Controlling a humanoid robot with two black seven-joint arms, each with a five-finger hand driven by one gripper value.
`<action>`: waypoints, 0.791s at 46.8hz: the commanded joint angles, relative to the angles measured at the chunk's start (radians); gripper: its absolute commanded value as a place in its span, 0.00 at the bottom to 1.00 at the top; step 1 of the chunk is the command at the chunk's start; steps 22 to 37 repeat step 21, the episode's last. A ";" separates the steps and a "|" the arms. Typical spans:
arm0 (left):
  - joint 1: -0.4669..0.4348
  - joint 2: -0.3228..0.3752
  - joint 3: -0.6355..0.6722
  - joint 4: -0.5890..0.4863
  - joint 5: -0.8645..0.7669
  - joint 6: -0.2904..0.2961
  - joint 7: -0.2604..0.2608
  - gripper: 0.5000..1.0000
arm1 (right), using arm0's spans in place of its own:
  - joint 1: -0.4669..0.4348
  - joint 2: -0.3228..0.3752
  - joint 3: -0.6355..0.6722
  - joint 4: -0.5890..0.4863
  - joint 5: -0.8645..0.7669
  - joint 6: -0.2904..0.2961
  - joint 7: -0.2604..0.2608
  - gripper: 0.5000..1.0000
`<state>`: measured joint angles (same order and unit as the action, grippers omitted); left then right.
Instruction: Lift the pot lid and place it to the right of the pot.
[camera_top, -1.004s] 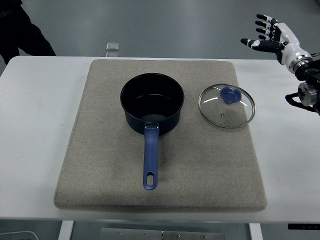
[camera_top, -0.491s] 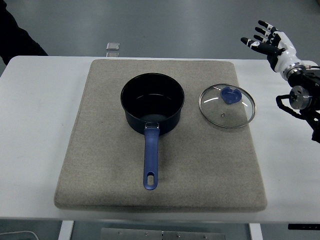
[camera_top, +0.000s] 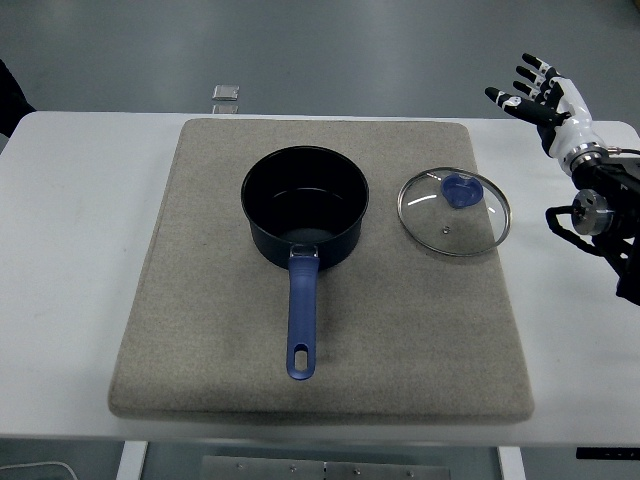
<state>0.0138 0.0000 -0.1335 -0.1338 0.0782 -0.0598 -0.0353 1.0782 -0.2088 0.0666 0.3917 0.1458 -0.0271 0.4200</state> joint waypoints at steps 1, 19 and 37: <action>0.000 0.000 0.000 0.000 0.000 0.000 0.000 1.00 | 0.006 -0.001 0.001 -0.001 0.014 -0.007 -0.001 0.84; 0.000 0.000 0.000 0.000 0.000 0.000 0.000 1.00 | -0.030 0.035 0.035 -0.002 0.001 -0.022 0.002 0.84; 0.000 0.000 0.000 0.000 0.000 0.000 0.000 1.00 | -0.032 0.043 0.036 -0.002 0.001 -0.022 0.003 0.84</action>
